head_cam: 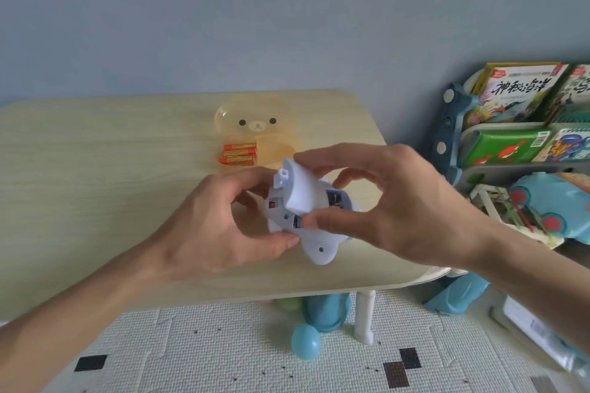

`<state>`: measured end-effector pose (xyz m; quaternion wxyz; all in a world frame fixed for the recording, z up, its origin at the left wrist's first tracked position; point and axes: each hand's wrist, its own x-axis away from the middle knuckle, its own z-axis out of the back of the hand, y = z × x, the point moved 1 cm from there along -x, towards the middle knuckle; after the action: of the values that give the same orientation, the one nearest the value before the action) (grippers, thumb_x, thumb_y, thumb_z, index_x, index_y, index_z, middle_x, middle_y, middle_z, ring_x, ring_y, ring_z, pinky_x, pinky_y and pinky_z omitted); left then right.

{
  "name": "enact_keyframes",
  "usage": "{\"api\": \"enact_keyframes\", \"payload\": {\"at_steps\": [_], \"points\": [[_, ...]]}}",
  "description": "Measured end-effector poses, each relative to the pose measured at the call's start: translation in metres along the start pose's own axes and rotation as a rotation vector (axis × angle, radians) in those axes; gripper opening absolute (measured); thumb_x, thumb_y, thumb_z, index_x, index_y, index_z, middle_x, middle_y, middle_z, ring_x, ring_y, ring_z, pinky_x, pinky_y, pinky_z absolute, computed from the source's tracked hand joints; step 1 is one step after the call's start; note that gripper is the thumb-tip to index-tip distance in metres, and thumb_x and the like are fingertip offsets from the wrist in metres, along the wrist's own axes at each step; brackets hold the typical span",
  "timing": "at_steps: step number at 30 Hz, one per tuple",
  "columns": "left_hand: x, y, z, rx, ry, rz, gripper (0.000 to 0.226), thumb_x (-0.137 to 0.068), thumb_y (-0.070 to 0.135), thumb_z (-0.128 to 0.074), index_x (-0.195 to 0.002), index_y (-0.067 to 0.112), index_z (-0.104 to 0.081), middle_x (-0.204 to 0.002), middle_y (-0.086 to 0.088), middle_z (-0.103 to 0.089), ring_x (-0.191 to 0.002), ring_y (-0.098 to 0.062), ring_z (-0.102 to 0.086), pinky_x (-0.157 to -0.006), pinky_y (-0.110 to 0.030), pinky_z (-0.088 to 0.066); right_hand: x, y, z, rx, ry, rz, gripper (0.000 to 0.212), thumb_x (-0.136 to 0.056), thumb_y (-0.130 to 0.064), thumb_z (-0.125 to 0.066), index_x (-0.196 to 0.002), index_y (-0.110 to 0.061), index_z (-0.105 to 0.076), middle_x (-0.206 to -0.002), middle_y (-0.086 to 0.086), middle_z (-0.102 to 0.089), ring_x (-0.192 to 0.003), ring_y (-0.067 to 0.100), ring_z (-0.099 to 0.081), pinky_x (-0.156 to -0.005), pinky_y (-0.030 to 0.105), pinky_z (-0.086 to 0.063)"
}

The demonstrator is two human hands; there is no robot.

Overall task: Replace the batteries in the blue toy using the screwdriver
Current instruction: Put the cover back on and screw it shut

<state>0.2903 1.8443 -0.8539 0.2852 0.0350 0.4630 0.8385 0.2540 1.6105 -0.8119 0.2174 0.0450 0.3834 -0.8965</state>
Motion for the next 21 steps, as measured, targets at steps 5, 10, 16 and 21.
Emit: {"api": "enact_keyframes", "payload": {"at_steps": [5,10,16,21], "points": [[0.0,0.001,0.0,-0.027,-0.015,-0.001,0.05,-0.071,0.03,-0.09,-0.119,0.033,-0.074,-0.108,0.012,-0.08,-0.101,-0.013,-0.073,-0.093,-0.036,-0.054,0.004,0.006,0.0,0.081,-0.009,-0.005,0.059,-0.076,-0.048,-0.082,-0.132,-0.035,-0.069,-0.117,-0.023,-0.074,-0.102,0.003,-0.068,-0.092,0.027,-0.055],[0.0,-0.002,0.001,-0.01,-0.009,0.013,0.061,-0.066,0.048,-0.085,-0.124,0.036,-0.072,-0.111,0.013,-0.079,-0.1,-0.014,-0.072,-0.095,-0.036,-0.056,0.01,0.011,0.004,0.134,-0.01,-0.028,0.062,-0.07,-0.059,-0.076,-0.129,-0.042,-0.068,-0.119,-0.029,-0.069,-0.091,-0.008,-0.06,-0.086,0.013,-0.05],[-0.002,-0.004,0.0,0.041,-0.045,0.028,0.054,-0.068,0.043,-0.087,-0.119,0.048,-0.07,-0.113,0.012,-0.08,-0.101,-0.014,-0.076,-0.095,-0.031,-0.059,0.013,0.014,0.006,0.128,0.002,-0.075,0.063,-0.066,-0.064,-0.077,-0.126,-0.046,-0.07,-0.12,-0.028,-0.071,-0.088,0.006,-0.066,-0.085,0.026,-0.056],[-0.006,0.009,0.004,0.242,-0.084,0.122,0.041,-0.087,0.054,-0.063,-0.116,0.028,-0.077,-0.096,0.002,-0.082,-0.09,-0.012,-0.076,-0.081,-0.024,-0.059,0.015,0.017,0.005,0.114,0.017,-0.07,0.062,-0.066,-0.063,-0.077,-0.125,-0.045,-0.071,-0.117,-0.029,-0.072,-0.088,0.006,-0.067,-0.084,0.028,-0.057]]}}
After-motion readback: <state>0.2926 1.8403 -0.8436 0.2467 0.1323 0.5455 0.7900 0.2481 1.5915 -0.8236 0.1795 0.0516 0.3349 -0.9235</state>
